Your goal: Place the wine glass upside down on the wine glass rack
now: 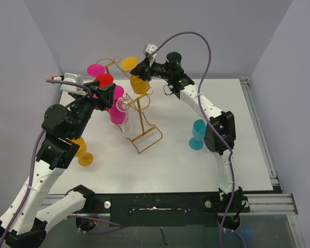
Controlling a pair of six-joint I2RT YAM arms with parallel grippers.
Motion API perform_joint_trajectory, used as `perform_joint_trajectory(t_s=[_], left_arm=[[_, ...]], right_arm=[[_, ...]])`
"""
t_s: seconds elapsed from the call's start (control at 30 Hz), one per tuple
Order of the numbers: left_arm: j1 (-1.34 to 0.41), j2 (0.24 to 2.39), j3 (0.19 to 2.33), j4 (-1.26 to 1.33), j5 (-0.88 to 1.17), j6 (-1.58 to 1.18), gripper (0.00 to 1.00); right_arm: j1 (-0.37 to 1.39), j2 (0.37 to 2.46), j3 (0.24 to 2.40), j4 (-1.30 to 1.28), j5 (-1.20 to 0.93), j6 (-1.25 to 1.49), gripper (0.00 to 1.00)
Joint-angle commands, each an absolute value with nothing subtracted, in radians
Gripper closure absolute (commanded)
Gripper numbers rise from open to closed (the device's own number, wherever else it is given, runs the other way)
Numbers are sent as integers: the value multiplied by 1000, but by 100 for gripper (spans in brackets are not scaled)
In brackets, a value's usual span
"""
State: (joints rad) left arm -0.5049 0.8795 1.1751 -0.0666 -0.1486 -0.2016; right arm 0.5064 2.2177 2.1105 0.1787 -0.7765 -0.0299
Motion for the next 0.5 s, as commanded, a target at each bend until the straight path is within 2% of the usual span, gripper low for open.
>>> perform_joint_trajectory(t_s=[0.0,0.47], left_arm=[[-504,874,1232,-41,-129,-202,42],[-503,876,1233,-37,-129,-201,42]], right_arm=[[516,2208,2163,226,-803,-29,100],[545,2195,2126,218,-845,-63,100]])
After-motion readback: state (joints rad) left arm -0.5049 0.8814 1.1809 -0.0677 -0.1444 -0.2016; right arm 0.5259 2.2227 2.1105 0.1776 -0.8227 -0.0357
